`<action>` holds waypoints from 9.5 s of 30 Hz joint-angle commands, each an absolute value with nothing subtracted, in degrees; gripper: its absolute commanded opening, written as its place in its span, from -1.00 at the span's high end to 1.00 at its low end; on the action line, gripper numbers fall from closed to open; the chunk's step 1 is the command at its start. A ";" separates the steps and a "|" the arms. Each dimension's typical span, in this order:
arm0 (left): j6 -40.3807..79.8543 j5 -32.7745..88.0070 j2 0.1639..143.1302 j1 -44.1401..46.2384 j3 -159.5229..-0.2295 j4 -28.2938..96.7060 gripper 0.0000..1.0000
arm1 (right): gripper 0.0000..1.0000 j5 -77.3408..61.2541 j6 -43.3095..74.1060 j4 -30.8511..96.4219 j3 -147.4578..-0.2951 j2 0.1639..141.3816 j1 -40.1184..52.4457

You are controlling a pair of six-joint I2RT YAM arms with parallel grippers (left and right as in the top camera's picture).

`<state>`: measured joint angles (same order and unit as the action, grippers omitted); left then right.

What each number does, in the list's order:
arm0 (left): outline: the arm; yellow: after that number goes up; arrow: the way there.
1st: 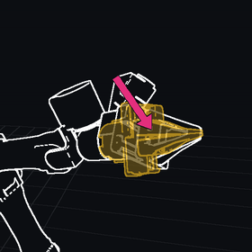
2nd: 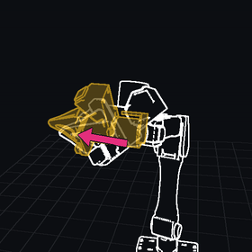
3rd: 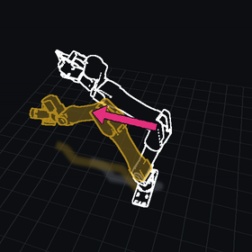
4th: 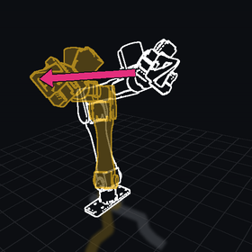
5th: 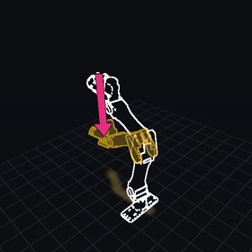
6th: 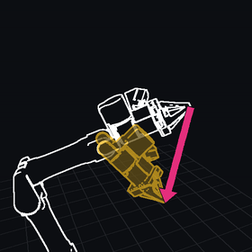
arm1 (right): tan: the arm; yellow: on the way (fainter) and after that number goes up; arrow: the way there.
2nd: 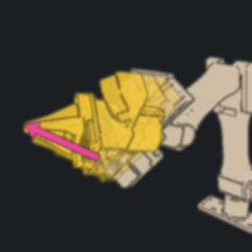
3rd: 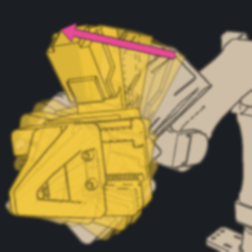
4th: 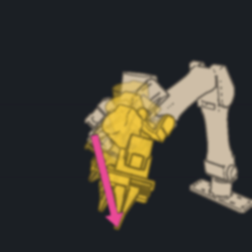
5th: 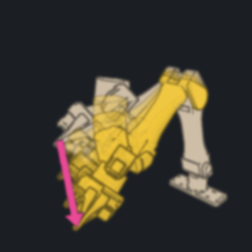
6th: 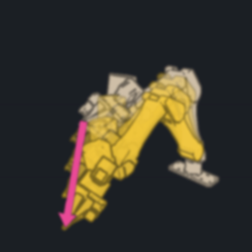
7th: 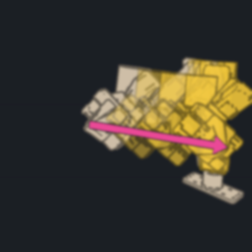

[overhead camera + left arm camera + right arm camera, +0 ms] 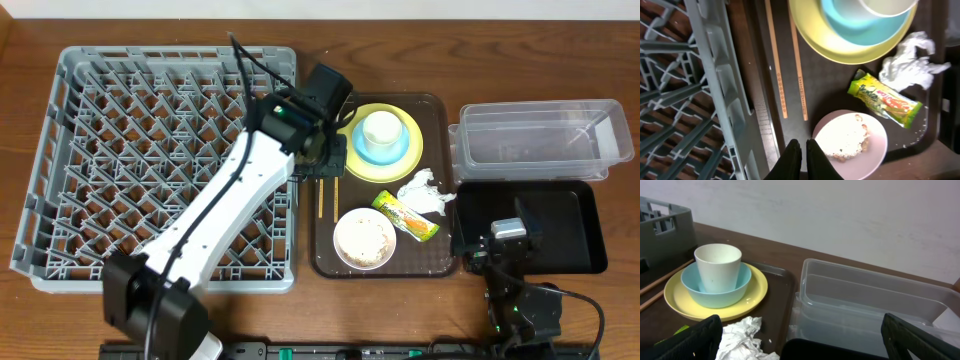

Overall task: Sort waste into correct bins and load items into the dishwasher rack
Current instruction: 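Move the left gripper over the tray toward the wooden chopsticks, then lower the left gripper and grasp one wooden chopstick, then carry the chopstick left and drop it into the grey rack, then return the left gripper to the tray and grasp the second chopstick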

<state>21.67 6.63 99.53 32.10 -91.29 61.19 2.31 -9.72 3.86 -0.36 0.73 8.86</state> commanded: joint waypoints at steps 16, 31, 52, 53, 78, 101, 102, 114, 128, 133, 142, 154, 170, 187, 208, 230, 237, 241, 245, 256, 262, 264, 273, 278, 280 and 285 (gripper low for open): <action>21.74 7.57 103.13 34.39 -89.34 55.27 0.40 | -0.98 2.31 -9.91 4.08 -0.30 0.58 8.86; 21.76 5.08 103.20 34.48 -88.66 54.92 0.15 | -0.98 2.31 -9.91 4.08 -0.30 0.58 8.86; 22.24 7.09 103.20 34.33 -90.37 53.17 0.10 | -0.98 2.31 -9.93 4.08 -0.30 0.58 8.86; 22.92 7.03 103.20 34.28 -91.94 53.93 0.10 | -0.98 2.31 -9.91 4.08 -0.30 0.58 8.86; 20.43 4.73 106.63 37.60 -115.39 62.59 0.17 | -0.98 2.31 -9.93 4.08 -0.30 0.58 8.86; 20.43 -4.95 107.61 37.32 -89.52 56.77 0.19 | -0.99 2.31 -9.91 4.08 -0.30 0.58 8.86; 20.43 -4.97 107.61 37.32 -88.58 55.66 0.19 | -0.98 2.31 -9.93 4.08 -0.30 0.58 8.86; 21.80 -4.91 107.61 37.36 -80.01 44.58 0.39 | -0.98 2.31 -9.93 4.08 -0.30 0.58 8.86; 21.74 -0.62 108.71 37.36 -75.59 32.75 0.41 | -0.99 2.31 -9.91 4.08 -0.30 0.58 8.86; 21.74 -0.64 109.84 37.39 -75.59 31.53 0.42 | -0.98 2.31 -9.93 4.08 -0.30 0.58 8.86; 21.71 -0.71 115.00 37.32 -75.59 30.68 0.42 | -0.98 2.31 -9.91 4.08 -0.30 0.58 8.86; 21.74 -4.58 116.20 37.32 -75.59 30.70 0.42 | -0.99 2.31 -9.93 4.08 -0.30 0.58 8.86; 21.74 -4.64 116.38 37.36 -75.59 30.48 0.82 | -0.99 2.31 -9.91 4.08 -0.30 0.58 8.86; 21.76 -8.19 101.51 36.49 -76.79 30.55 0.88 | -0.99 2.31 -9.93 4.08 -0.30 0.58 8.86; 19.07 -11.64 91.13 25.04 -76.71 40.18 0.87 | -0.99 2.31 -9.91 4.08 -0.30 0.58 8.86; 18.46 -11.64 100.36 24.53 -76.69 41.67 0.86 | -0.99 2.31 -9.93 4.08 -0.30 0.58 8.86; 18.46 -11.68 100.31 24.53 -76.69 42.59 0.20 | -0.98 2.31 -9.91 4.08 -0.30 0.58 8.86; 18.50 -11.60 99.13 24.49 -78.02 43.16 0.17 | -0.99 2.31 -9.91 4.08 -0.30 0.58 8.86; 18.57 -8.80 94.91 24.71 -79.53 43.57 0.27 | -0.98 2.31 -9.91 4.08 -0.30 0.58 8.86; 21.34 -2.74 87.26 28.82 -79.13 43.22 0.88 | -0.98 2.31 -9.91 4.08 -0.30 0.58 8.86; 21.32 -2.79 90.43 31.75 -78.87 42.57 0.87 | -0.99 2.31 -9.93 4.08 -0.30 0.58 8.86; 21.32 -2.81 92.01 32.23 -78.87 41.93 0.84 | -0.99 2.31 -9.93 4.08 -0.30 0.58 8.86; 21.34 -2.74 101.36 32.23 -78.85 40.53 0.41 | -0.99 2.31 -9.91 4.08 -0.30 0.58 8.86; 21.34 -2.09 105.69 32.23 -78.87 40.10 0.41 | -0.98 2.31 -9.93 4.08 -0.30 0.58 8.86; 21.32 -2.09 107.09 32.23 -78.87 39.75 0.41 | -0.98 2.31 -9.91 4.08 -0.30 0.58 8.86; 21.32 -2.04 108.99 32.23 -78.87 38.06 0.41 | -0.98 2.31 -9.91 4.08 -0.30 0.58 8.86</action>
